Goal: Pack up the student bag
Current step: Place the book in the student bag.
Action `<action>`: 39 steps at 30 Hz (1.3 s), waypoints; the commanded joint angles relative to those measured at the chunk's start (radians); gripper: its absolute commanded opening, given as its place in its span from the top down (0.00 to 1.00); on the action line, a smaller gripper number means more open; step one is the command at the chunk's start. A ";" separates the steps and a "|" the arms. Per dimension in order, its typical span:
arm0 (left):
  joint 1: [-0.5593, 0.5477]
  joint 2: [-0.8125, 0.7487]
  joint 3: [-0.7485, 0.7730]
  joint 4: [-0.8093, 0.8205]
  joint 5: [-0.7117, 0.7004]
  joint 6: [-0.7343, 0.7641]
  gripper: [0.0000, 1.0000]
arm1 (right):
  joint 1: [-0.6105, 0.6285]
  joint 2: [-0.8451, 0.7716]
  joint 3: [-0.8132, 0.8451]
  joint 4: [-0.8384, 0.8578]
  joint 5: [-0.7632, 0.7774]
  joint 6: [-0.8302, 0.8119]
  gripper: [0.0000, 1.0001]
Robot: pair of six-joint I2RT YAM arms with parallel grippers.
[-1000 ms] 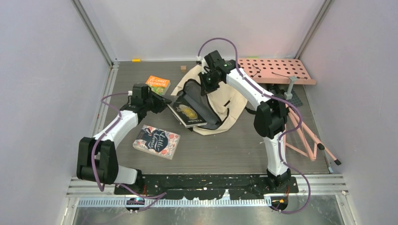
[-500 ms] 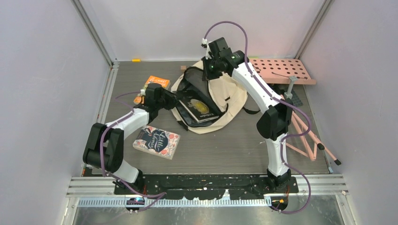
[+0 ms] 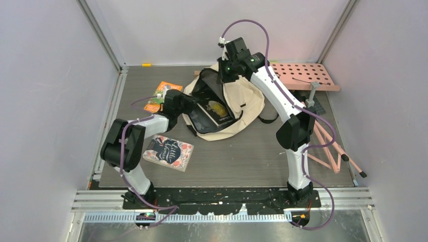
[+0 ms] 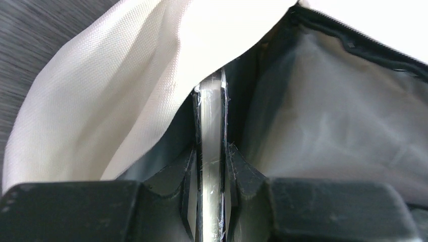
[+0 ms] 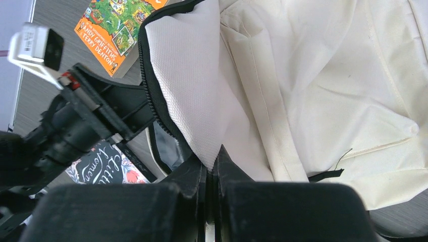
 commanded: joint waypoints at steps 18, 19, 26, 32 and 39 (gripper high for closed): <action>-0.171 0.303 0.503 -0.240 -0.175 0.210 0.98 | -0.004 -0.057 0.042 0.062 -0.003 -0.010 0.99; -0.172 0.309 0.521 -0.272 -0.173 0.225 0.96 | -0.004 -0.057 0.043 0.059 0.001 -0.016 0.99; -0.165 0.297 0.557 -0.386 -0.140 0.274 0.49 | -0.005 -0.052 0.047 0.039 0.094 -0.055 1.00; -0.153 0.230 0.574 -0.443 -0.125 0.367 0.33 | -0.029 -0.049 0.022 0.034 0.153 -0.060 1.00; -0.145 0.083 0.522 -0.501 -0.107 0.477 0.24 | -0.096 -0.024 -0.076 0.070 0.151 -0.064 1.00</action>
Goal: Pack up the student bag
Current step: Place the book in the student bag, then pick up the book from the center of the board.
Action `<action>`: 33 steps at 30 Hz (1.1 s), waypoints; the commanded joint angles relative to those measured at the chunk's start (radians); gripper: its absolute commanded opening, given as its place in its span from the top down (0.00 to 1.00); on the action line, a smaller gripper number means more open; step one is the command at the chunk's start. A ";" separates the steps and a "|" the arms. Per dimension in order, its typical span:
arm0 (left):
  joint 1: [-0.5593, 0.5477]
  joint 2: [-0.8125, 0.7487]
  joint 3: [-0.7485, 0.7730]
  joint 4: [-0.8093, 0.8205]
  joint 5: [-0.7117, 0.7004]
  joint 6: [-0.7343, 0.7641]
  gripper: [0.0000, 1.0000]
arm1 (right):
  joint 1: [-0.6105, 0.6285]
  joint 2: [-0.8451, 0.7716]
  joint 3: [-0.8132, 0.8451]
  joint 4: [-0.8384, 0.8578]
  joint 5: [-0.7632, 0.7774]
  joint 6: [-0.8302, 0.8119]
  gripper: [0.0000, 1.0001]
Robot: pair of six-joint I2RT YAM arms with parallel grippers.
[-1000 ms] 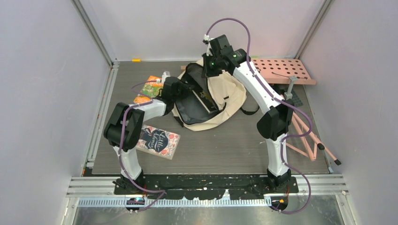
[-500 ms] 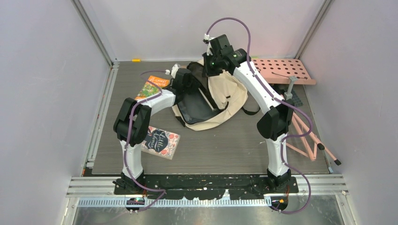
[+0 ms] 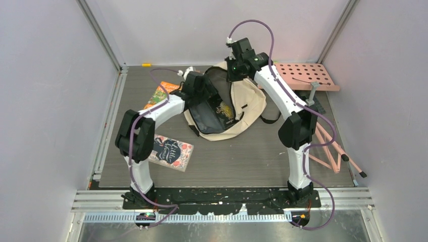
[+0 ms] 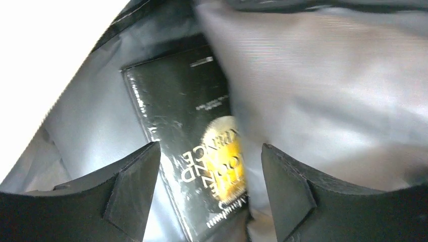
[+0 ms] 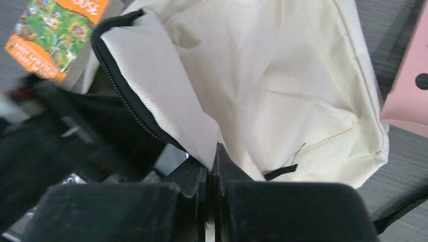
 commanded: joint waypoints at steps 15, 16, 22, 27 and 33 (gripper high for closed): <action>0.284 -0.493 -0.319 -0.270 0.151 0.109 0.19 | -0.151 0.226 0.026 0.105 0.211 -0.107 0.49; 0.301 -0.515 -0.336 -0.293 0.147 0.123 0.19 | -0.154 0.222 0.022 0.103 0.217 -0.113 0.41; 0.375 -0.654 -0.394 -0.514 0.119 0.180 0.14 | -0.158 0.135 0.027 0.047 0.110 -0.154 0.14; 0.402 -0.724 -0.440 -0.671 0.044 0.183 0.05 | -0.158 0.043 0.022 0.017 -0.050 -0.120 0.11; 0.472 -0.843 -0.554 -0.723 0.063 0.115 0.00 | -0.151 -0.012 0.019 0.002 -0.225 -0.075 0.10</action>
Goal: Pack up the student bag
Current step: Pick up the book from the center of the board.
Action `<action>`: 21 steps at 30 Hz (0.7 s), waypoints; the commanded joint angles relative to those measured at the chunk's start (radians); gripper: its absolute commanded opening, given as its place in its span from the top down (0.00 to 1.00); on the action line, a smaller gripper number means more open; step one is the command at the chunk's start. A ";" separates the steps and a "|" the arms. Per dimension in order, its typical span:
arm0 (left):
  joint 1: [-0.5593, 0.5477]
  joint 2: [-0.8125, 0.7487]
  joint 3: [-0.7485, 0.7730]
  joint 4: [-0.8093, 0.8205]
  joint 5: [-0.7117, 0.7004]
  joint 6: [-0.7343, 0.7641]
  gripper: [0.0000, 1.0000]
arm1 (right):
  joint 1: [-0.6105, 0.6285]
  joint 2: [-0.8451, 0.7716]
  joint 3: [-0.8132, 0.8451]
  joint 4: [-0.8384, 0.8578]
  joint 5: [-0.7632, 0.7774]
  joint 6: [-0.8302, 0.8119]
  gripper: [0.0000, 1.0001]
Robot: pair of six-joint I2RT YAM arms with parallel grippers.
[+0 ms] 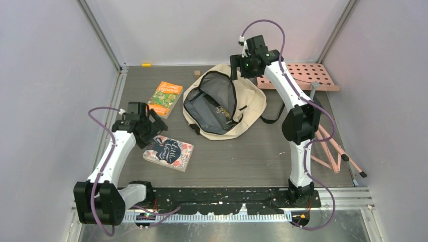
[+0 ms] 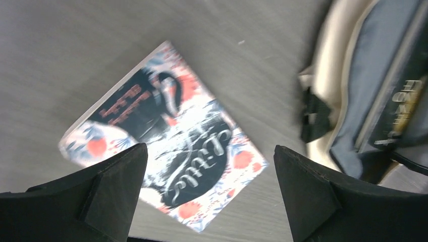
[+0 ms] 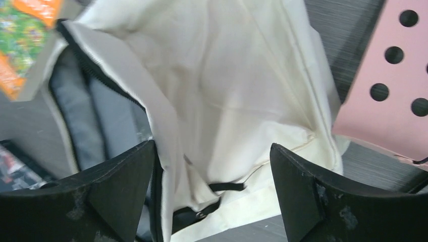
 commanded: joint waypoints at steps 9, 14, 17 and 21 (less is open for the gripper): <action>0.148 -0.313 -0.230 -0.198 0.014 -0.177 0.00 | 0.171 -0.142 0.078 -0.020 -0.226 -0.030 0.10; 0.181 -0.368 -0.292 -0.236 0.051 -0.197 0.00 | 0.288 -0.089 0.083 -0.003 -0.307 -0.007 0.09; 0.195 -0.362 -0.336 -0.217 0.061 -0.198 0.00 | 0.349 -0.046 0.104 -0.035 -0.327 -0.010 0.10; 0.222 -0.342 -0.423 -0.089 0.138 -0.223 0.00 | 0.379 0.015 0.133 -0.072 -0.367 -0.002 0.10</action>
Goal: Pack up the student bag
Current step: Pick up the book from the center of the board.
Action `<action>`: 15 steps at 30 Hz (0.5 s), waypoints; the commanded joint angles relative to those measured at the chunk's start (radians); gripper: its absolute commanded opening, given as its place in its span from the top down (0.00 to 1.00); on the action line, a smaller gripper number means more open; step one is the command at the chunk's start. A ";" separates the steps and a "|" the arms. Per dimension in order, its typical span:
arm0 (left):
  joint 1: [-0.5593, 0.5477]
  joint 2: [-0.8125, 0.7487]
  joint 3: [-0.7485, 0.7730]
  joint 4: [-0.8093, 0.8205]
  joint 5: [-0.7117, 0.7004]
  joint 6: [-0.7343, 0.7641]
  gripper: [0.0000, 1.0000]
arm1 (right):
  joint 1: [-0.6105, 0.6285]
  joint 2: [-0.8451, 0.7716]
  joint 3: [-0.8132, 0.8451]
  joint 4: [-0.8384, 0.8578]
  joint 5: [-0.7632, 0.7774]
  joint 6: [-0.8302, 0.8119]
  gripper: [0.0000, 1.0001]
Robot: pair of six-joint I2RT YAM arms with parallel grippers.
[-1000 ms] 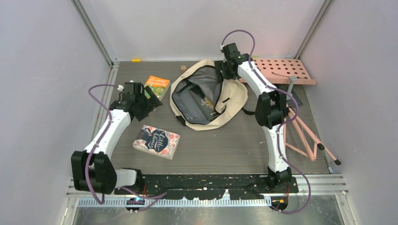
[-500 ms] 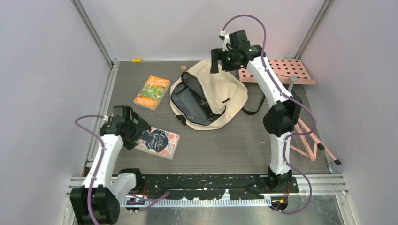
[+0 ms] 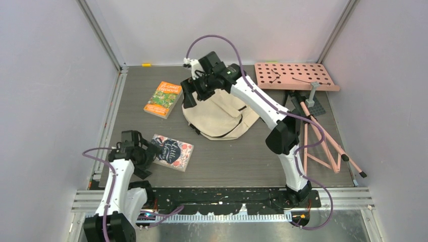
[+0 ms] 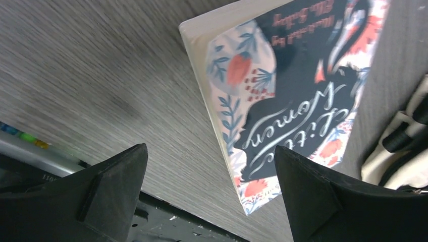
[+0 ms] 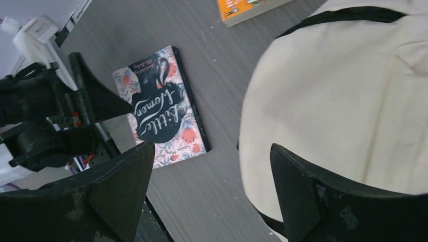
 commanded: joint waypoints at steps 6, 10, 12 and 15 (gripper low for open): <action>0.051 0.059 -0.144 0.291 0.106 -0.038 0.06 | 0.023 0.135 0.101 -0.096 -0.154 0.042 0.10; 0.057 0.101 -0.176 0.416 0.113 -0.035 0.25 | 0.025 0.132 0.069 -0.104 -0.133 0.022 0.10; 0.060 0.138 -0.199 0.482 0.123 -0.041 0.33 | 0.025 0.135 0.057 -0.109 -0.121 0.011 0.10; 0.062 0.213 -0.214 0.575 0.157 -0.038 0.57 | 0.024 0.144 0.043 -0.114 -0.112 0.000 0.10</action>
